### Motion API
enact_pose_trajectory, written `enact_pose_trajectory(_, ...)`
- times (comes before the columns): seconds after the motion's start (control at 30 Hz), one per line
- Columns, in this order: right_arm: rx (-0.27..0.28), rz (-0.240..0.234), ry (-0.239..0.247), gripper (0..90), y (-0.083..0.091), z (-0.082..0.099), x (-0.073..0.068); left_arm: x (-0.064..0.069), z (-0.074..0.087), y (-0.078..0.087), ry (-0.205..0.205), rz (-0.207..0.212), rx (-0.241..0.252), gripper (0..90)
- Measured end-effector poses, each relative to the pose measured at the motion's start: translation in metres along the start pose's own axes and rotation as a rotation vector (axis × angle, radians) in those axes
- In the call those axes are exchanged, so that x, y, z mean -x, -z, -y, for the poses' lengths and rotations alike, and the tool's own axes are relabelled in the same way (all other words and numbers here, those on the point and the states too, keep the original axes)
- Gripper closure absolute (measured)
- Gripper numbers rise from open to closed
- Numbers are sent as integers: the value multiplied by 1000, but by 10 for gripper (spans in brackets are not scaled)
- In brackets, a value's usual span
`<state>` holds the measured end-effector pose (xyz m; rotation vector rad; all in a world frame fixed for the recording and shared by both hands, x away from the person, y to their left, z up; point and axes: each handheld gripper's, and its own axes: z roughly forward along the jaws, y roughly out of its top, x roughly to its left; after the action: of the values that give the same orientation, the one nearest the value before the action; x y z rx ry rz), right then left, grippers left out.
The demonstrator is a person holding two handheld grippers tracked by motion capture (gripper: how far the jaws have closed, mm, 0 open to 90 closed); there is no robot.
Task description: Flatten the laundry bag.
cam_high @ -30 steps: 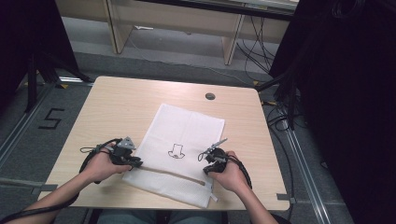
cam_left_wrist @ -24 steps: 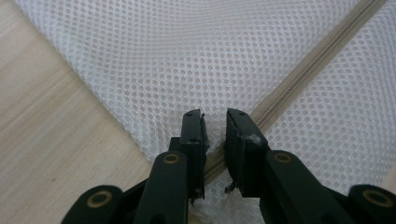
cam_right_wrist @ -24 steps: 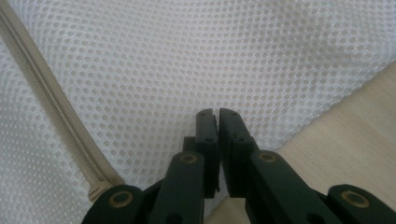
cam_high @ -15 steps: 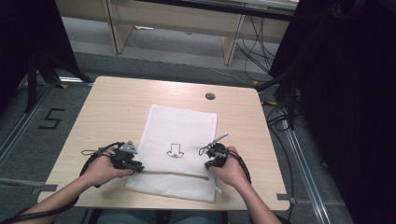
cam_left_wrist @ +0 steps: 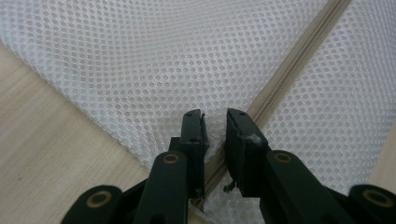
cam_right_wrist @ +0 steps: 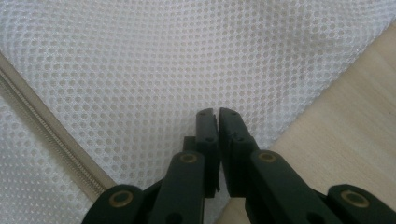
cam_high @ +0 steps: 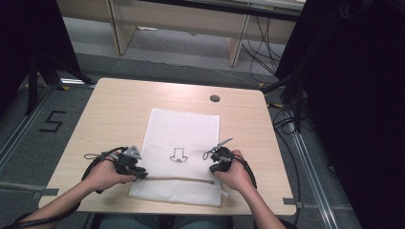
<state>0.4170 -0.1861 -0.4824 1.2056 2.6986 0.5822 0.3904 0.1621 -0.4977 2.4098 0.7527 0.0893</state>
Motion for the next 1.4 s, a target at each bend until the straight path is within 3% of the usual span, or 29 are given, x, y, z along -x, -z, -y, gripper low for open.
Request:
enact_pose_trajectory(0.3, 7, -5, -1, 871, 0, 1, 2, 3, 0, 0, -4, 5, -11, 760)
enact_pose_trajectory(0.43, 10, 10, 9, 868, 0, 1, 1, 3, 0, -1, 13, 12, 1, 749)
enact_pose_trajectory(0.53, 1, -1, -36, 858, 1, 2, -2, 0, 1, 1, -6, 15, 8, 714)
enact_pose_trajectory(0.57, 21, 6, -8, 850, 0, 2, 1, -1, 1, 0, 14, 25, 31, 689)
enact_pose_trajectory(0.63, 23, 0, -12, 829, 1, 3, 2, 1, 1, -1, 44, 37, 90, 650)
enact_pose_trajectory(0.67, 23, -7, -31, 823, 1, 4, 2, 1, 1, -2, 31, 37, 107, 621)
enact_pose_trajectory(0.7, 28, -4, -23, 813, 1, 5, 2, 2, 0, -2, 30, 36, 133, 609)
enact_pose_trajectory(0.73, 35, -15, -15, 803, 1, 5, 3, 2, -2, -1, 2, 25, 144, 601)
enact_pose_trajectory(0.77, 37, -16, -15, 799, 1, 6, 3, 4, -3, -2, 13, 23, 161, 593)
enact_pose_trajectory(0.87, 35, -23, -31, 776, 2, 7, 2, 4, -8, 2, -12, 25, 220, 566)
enact_pose_trajectory(0.9, 52, -23, -10, 761, 3, 8, 4, 4, -9, 3, -16, 23, 240, 555)
enact_pose_trajectory(0.93, 73, -12, -12, 748, 5, 9, 4, 5, -10, 4, 9, 25, 260, 546)
enact_pose_trajectory(0.97, 89, -11, -44, 734, 10, 10, 4, 5, -10, 5, 0, 19, 270, 534)
enact_pose_trajectory(1.0, 123, -13, -27, 729, 13, 10, 6, 4, -10, 5, 7, 25, 284, 525)
enact_pose_trajectory(1.1, 170, -20, -45, 713, 25, 14, 8, 2, -9, 6, 9, 10, 302, 501)
enact_pose_trajectory(1.13, 204, -12, -4, 704, 28, 17, 11, 1, -9, 6, -2, 4, 298, 490)
enact_pose_trajectory(1.17, 229, -8, -13, 699, 28, 19, 11, 0, -9, 6, 13, 1, 297, 484)
enact_pose_trajectory(1.2, 209, -25, -19, 692, 33, 21, 11, 0, -9, 6, 12, -7, 295, 475)
enact_pose_trajectory(1.23, 246, -38, -33, 683, 33, 24, 12, -1, -8, 6, 12, -15, 286, 464)
enact_pose_trajectory(1.3, 223, -35, -29, 681, 36, 24, 12, 0, -8, 5, 24, -9, 291, 463)
enact_pose_trajectory(1.4, 244, -24, -16, 660, 36, 24, 11, 0, -8, 5, 26, -10, 284, 455)
